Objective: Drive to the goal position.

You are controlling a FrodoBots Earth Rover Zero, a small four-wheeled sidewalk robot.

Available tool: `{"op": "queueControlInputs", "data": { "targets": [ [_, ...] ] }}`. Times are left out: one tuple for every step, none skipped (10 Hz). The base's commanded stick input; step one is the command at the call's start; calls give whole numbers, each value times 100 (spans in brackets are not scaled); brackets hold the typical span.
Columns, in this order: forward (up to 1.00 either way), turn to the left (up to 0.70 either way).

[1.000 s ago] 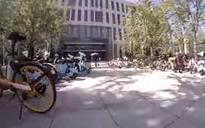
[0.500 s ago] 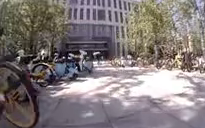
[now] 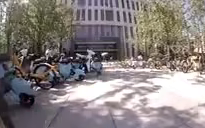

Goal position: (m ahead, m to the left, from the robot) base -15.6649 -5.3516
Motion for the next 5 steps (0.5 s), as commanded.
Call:
{"op": "queueControlInputs", "data": {
  "targets": [
    [70,-32],
    [70,-32],
    [70,-32],
    [70,-32],
    [70,-32]
  ]
}}
